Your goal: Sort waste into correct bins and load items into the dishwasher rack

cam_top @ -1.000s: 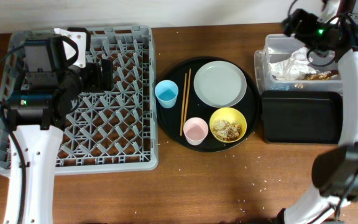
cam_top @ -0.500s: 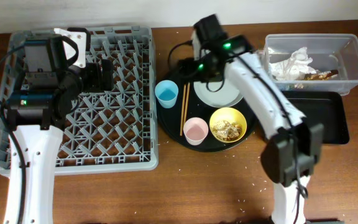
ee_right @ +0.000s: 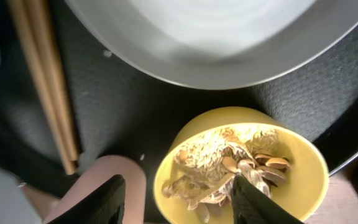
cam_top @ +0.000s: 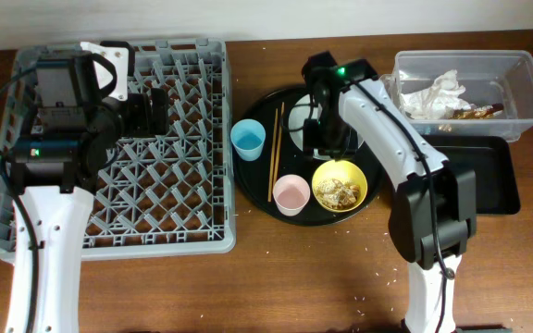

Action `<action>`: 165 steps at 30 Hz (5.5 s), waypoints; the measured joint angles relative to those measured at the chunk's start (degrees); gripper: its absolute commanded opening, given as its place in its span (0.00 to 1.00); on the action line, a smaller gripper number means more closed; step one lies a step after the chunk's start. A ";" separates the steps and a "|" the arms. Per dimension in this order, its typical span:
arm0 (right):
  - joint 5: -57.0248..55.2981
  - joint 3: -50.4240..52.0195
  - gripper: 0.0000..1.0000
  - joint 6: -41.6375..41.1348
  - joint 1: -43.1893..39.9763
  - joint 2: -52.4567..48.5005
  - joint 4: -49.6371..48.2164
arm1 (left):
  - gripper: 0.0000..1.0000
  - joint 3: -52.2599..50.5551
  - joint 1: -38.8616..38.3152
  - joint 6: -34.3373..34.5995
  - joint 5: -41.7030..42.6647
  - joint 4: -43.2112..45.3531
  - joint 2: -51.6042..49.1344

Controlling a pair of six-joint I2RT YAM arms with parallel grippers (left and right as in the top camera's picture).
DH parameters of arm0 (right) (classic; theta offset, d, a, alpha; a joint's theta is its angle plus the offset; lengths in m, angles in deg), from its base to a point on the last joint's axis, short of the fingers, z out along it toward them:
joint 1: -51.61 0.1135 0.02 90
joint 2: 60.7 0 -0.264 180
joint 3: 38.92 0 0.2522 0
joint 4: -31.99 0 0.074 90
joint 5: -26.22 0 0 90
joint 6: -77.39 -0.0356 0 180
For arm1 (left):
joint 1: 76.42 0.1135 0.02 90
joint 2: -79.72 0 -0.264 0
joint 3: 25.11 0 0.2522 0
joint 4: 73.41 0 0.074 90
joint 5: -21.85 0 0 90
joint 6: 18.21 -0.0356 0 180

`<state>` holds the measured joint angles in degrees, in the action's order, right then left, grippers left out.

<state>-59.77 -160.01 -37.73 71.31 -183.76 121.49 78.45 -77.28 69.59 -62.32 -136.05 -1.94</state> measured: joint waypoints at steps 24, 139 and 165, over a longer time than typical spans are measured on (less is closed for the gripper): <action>1.42 11.72 0.04 -3.91 0.42 0.33 -5.49 | 1.00 0.00 0.00 0.00 0.00 -0.04 0.00; 7.15 21.53 0.22 14.69 3.23 12.85 -10.69 | 1.00 0.00 0.00 -0.02 0.00 -0.07 0.00; 53.35 18.36 0.04 19.26 -9.35 25.29 -30.84 | 0.99 0.44 0.13 0.07 70.31 -0.42 -23.67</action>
<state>-6.42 -141.65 -18.47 61.96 -158.47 90.65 78.88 -77.15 69.65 7.99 -136.47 -25.61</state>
